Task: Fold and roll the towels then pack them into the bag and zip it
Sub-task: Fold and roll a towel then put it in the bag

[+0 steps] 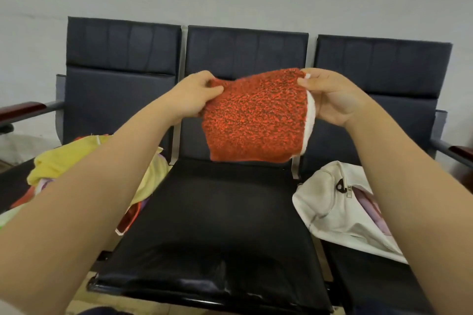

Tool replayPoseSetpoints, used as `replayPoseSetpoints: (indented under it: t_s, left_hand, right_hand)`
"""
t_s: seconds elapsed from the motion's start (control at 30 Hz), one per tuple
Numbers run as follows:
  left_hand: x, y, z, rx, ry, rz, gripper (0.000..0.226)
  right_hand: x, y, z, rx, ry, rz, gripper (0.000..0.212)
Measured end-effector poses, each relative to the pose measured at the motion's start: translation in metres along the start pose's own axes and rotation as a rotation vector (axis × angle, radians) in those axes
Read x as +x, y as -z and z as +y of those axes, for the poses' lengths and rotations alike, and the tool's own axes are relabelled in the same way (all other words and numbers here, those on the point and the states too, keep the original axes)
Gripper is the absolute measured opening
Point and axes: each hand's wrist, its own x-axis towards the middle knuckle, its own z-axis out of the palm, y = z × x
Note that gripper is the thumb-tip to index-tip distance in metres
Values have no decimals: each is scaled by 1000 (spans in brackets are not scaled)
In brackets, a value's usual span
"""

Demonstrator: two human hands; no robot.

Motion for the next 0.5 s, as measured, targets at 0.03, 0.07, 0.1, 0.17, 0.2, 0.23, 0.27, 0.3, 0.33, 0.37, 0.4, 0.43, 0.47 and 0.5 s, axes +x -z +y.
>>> replayPoseSetpoints:
  t_s: [0.03,0.07,0.1,0.17,0.2,0.23,0.27,0.3,0.33,0.37,0.4,0.43,0.47,0.5]
  left_hand:
    - [5,0,0,204,8,37,10]
    - [10,-1,-1,283,21,72,13]
    - [13,-2,-1,284,26,106,15]
    - [16,-8,1,339,22,189,18]
    - [15,-13,1,414,30,232,20]
    - [14,-17,2,486,38,271,21]
    - [12,-22,3,530,51,292,21]
    - [10,-25,3,537,62,283,19]
    - [11,-26,2,479,80,254,16]
    - [11,-27,2,379,111,219,13]
    - [13,-26,0,259,156,196,17]
    - [12,-25,0,138,208,168,20]
    - [12,-24,0,60,236,152,18]
    - [12,-23,0,36,226,151,13]
  right_hand:
    - [4,0,1,-73,-53,70,31]
    - [9,0,4,-153,-110,150,23]
    - [14,-1,9,-222,-155,244,16]
    - [22,-7,18,-371,-150,447,8]
    - [26,-11,24,-472,-95,535,7]
    - [30,-13,31,-573,-36,595,6]
    - [32,-17,36,-658,6,633,6]
    - [32,-20,38,-729,25,659,8]
    - [32,-22,39,-780,22,672,9]
    - [33,-21,39,-791,-4,665,8]
    - [34,-20,39,-756,-37,640,6]
    - [34,-19,38,-680,-71,622,7]
    - [34,-19,36,-582,-99,611,10]
    - [33,-19,35,-492,-103,611,10]
